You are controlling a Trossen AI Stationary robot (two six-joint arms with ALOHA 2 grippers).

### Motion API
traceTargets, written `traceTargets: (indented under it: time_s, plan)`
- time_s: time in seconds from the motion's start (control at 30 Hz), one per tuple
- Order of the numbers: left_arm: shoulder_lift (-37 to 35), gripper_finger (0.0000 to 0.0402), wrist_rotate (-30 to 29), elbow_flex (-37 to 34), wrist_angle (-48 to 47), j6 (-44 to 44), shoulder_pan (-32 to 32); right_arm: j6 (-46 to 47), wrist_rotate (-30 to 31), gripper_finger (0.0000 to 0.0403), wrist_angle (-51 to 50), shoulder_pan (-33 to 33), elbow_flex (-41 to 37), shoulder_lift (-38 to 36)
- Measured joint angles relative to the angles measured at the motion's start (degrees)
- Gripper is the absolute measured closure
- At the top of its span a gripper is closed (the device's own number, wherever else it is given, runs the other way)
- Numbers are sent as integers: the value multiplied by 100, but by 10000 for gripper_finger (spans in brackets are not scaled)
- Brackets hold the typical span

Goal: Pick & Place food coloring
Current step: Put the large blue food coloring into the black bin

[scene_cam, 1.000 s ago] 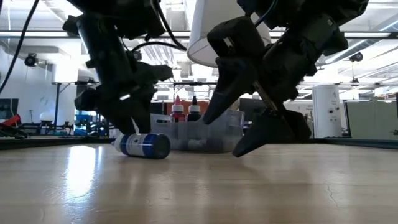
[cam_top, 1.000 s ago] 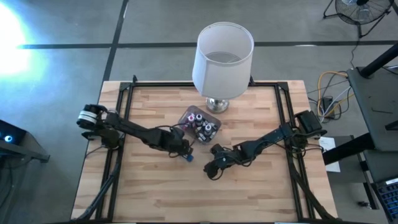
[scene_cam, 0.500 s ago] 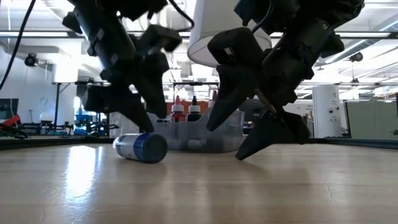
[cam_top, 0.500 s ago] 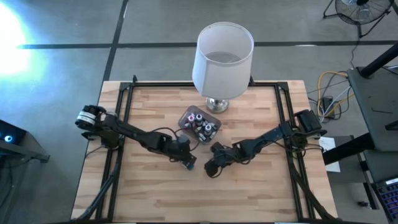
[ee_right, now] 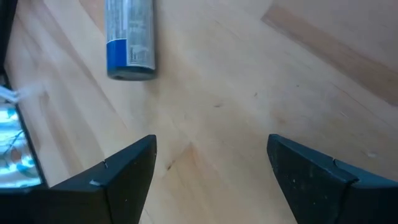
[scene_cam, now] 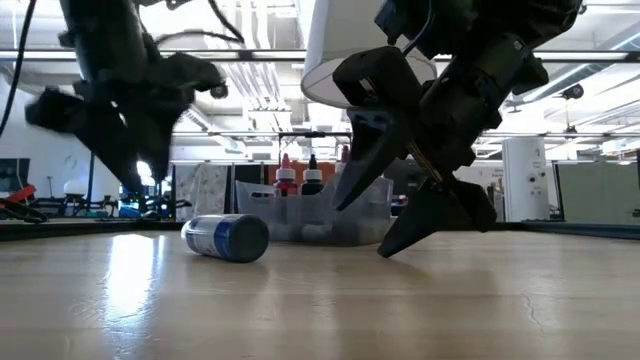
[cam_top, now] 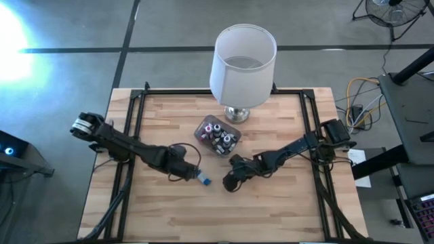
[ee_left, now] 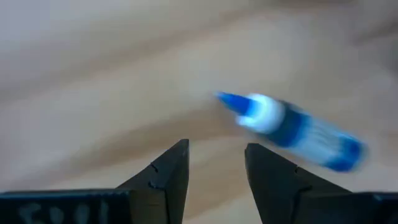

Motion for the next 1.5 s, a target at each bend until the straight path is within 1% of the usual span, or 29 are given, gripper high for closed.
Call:
traceTargets:
  time_s: [0.07,0.17,0.37,0.5,0.7,0.93,1.23,1.37,1.5]
  plan:
    - [8,268,135,-285,861,-64,6,-16,-132,101,101,-19,0,-1]
    - [104,268,20,-609,1648,-300,66,-25,-150,101,125,-23,0,1]
    - [248,268,-46,-929,1897,-478,149,-31,-123,101,119,-1,0,1]
    - [401,268,-170,-1013,2444,-512,170,-14,-123,101,108,57,0,1]
    - [777,269,-406,-950,3694,-329,177,-1,-117,101,103,64,0,-1]
    - [1182,268,-422,-819,5110,-12,194,17,-117,101,101,64,2,2]
    - [1813,268,-457,-157,5228,147,188,168,-114,101,99,77,0,1]
    - [2068,268,-367,211,5262,619,160,153,-165,101,63,149,-9,-1]
    - [1985,268,-415,340,5228,1004,140,294,-124,101,110,273,0,-3]
